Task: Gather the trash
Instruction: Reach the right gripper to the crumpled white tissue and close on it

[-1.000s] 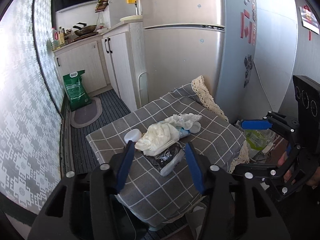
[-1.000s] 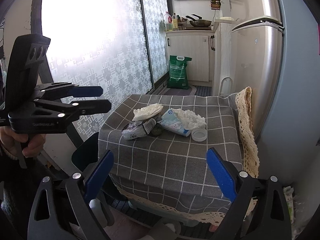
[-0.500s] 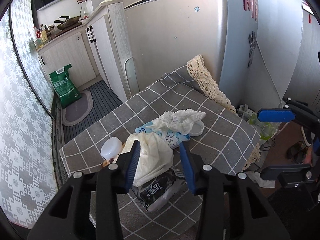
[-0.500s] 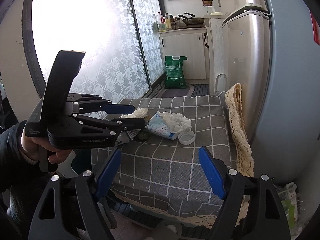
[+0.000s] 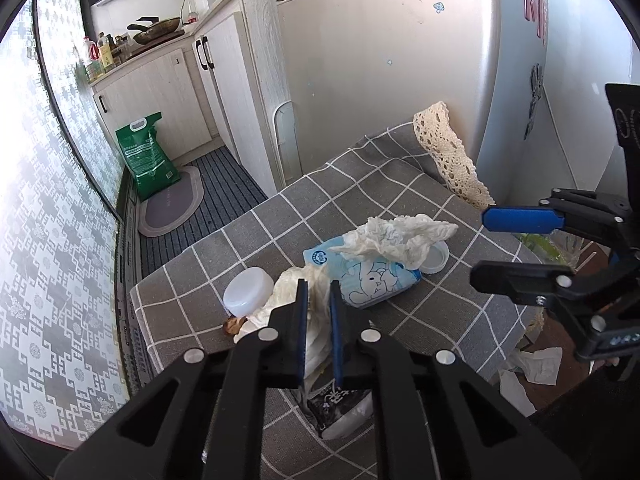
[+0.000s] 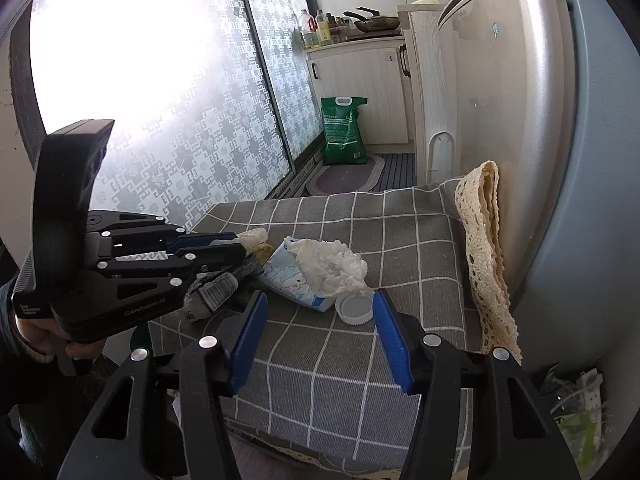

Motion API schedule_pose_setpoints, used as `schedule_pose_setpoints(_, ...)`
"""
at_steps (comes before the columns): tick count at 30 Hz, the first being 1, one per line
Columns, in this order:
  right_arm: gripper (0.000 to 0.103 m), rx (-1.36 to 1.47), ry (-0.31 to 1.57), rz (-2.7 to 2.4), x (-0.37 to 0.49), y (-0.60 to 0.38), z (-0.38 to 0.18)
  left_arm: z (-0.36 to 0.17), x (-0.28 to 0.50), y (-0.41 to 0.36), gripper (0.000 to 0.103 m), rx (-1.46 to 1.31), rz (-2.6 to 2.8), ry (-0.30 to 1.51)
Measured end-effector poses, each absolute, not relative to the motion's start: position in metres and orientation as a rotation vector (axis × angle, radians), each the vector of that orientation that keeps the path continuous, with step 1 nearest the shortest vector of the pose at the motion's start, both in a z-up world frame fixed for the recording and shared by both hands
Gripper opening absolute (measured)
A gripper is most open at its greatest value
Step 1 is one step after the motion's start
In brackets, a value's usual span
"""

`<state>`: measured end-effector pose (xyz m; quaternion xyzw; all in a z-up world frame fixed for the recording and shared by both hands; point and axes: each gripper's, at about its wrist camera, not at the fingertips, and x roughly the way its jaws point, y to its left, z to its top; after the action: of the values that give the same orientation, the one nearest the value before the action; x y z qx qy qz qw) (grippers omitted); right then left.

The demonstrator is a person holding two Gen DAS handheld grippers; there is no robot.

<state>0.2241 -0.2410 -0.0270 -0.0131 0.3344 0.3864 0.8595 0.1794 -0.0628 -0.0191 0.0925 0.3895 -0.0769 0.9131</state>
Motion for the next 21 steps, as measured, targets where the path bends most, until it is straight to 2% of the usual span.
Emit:
schedule_pose_setpoints(6,0.045,-0.027,0.734,0.774,0.251,-0.232,-0.034,-0.005,0.171,-0.058,0.007,0.140,-0.201,0.744)
schedule_pose_setpoints(11,0.029,-0.065,0.765,0.755,0.258,-0.225,-0.041,0.008,0.163,-0.054,0.006,0.105,-0.215,0.702)
schedule_pose_setpoints(13,0.013,-0.081,0.781,0.752,0.259,-0.221,-0.045,0.010,0.160,-0.049,0.006,0.088,-0.218,0.687)
schedule_pose_setpoints(21,0.009,-0.091,0.708,0.750,0.247,-0.217,-0.024,0.025,0.138,-0.018,0.006,0.015,-0.172,0.610)
